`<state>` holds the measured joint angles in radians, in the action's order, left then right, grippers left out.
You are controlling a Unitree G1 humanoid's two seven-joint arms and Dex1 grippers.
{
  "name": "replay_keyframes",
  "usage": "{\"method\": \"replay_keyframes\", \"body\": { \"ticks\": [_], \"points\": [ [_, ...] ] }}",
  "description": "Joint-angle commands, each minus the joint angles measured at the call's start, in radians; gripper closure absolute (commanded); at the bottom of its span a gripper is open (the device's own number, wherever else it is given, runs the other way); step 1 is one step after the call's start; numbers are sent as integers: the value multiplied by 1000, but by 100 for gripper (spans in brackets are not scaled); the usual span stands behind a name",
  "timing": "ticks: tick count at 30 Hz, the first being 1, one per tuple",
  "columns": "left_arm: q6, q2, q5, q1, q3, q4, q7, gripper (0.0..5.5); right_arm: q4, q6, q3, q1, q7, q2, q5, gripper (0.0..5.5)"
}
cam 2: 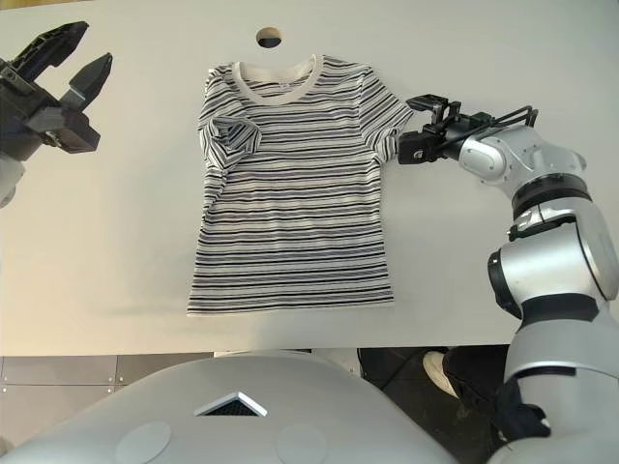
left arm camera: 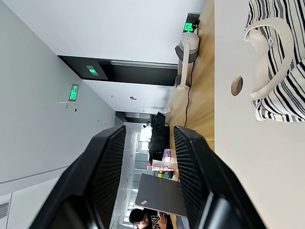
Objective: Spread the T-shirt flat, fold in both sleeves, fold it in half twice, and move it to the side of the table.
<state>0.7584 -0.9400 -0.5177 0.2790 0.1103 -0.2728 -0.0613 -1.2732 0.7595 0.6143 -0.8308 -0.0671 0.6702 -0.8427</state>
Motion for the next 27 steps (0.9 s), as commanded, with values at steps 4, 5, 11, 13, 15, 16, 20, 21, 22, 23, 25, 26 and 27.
{"method": "replay_keyframes", "body": {
  "ticks": [4, 5, 11, 13, 15, 16, 20, 21, 22, 23, 25, 26, 27],
  "points": [
    [-15, 10, -7, -8, -13, 55, -36, 361, -32, -46, 93, -7, 48, -48, -77, 240],
    [-16, 12, -8, -7, -12, 59, -39, 361, -35, -51, 99, -8, 51, -52, -76, 242],
    [-22, 20, -10, -18, -15, 81, -51, 361, -50, -88, 116, -15, 61, -78, -74, 347],
    [-26, 21, -11, -29, -21, 95, -54, 361, -52, -98, 126, -21, 65, -85, -77, 385],
    [-33, 23, -12, -44, -27, 114, -57, 361, -58, -112, 137, -26, 69, -90, -83, 422],
    [-36, 24, -12, -48, -28, 120, -58, 361, -60, -117, 141, -28, 71, -90, -85, 435],
    [-49, 26, -8, -65, -38, 143, -66, 361, -67, -132, 155, -30, 76, -95, -89, 524],
    [-51, 27, -8, -67, -40, 148, -68, 361, -69, -135, 158, -30, 76, -96, -89, 539],
    [-53, 28, -7, -71, -43, 154, -70, 361, -70, -139, 161, -31, 77, -97, -89, 539],
    [-55, 29, -7, -75, -45, 159, -71, 361, -71, -143, 163, -32, 77, -98, -89, 539],
    [-61, 30, -7, -88, -51, 173, -73, 361, -74, -151, 168, -36, 77, -100, -90, 539],
    [-65, 31, -7, -95, -54, 180, -74, 361, -76, -155, 172, -39, 79, -99, -93, 539],
    [-68, 32, -7, -102, -56, 187, -75, 361, -77, -158, 174, -42, 81, -98, -95, 539]
  ]
}}
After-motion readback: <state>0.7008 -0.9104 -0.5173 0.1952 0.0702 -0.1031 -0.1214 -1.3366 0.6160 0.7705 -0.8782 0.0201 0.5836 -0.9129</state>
